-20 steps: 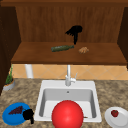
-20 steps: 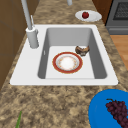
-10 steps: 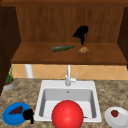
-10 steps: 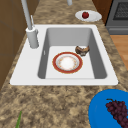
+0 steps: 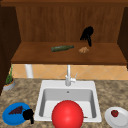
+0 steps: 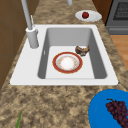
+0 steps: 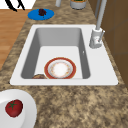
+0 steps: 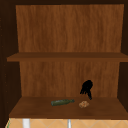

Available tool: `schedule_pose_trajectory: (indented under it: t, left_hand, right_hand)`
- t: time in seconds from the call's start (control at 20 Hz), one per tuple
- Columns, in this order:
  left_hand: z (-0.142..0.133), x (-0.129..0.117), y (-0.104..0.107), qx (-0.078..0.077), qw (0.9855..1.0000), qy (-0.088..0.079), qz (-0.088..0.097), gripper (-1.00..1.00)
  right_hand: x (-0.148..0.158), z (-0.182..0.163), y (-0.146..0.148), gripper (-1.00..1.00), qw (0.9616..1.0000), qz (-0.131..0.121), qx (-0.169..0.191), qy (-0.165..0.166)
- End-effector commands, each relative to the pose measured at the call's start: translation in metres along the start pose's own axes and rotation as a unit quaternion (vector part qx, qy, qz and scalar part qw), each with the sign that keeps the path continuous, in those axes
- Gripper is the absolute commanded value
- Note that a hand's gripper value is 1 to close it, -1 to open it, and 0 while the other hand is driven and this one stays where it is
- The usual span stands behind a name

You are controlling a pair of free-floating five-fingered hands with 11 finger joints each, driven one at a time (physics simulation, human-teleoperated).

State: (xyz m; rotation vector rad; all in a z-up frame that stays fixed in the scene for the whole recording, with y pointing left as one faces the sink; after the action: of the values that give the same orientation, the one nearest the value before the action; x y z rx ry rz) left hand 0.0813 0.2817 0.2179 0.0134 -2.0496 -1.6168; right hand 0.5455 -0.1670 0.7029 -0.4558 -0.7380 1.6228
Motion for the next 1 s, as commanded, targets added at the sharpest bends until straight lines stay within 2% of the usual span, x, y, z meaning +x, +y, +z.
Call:
schedule_pose_trajectory:
  t: [0.0,0.05,0.1,0.2,0.35,0.5,0.65,0.95]
  left_hand:
    - [0.000,0.000,0.000,0.000,1.0000,0.000,0.000,0.00]
    - [0.000,0.000,0.000,0.000,1.0000,0.000,0.000,0.00]
    - [0.000,0.000,0.000,0.000,1.0000,0.000,0.000,0.00]
    - [0.000,0.000,0.000,0.000,1.0000,0.000,0.000,0.00]
    - [0.000,0.000,0.000,0.000,1.0000,0.000,0.000,0.00]
    - [0.000,0.000,0.000,0.000,1.0000,0.000,0.000,0.00]
    - [0.000,0.000,0.000,0.000,1.0000,0.000,0.000,0.00]
    - [0.000,0.000,0.000,0.000,1.0000,0.000,0.000,0.00]
  right_hand:
    - [0.008,0.016,0.018,-1.00,0.9984,0.040,-0.011,0.038]
    - [0.009,0.020,0.022,-1.00,0.9981,0.039,-0.030,0.038]
    - [0.005,0.022,0.015,-1.00,0.9983,0.023,-0.041,0.035]
    - [0.002,0.012,0.013,-1.00,0.9994,0.020,0.008,0.029]
    - [0.005,0.017,0.021,-1.00,0.9994,0.018,0.007,0.029]
    - [0.007,0.016,0.020,-1.00,0.9987,0.039,0.012,0.031]
    - [0.019,-0.020,0.028,-1.00,0.9957,0.056,0.019,0.071]
    - [0.024,-0.062,0.047,-1.00,0.9934,0.074,0.017,0.085]
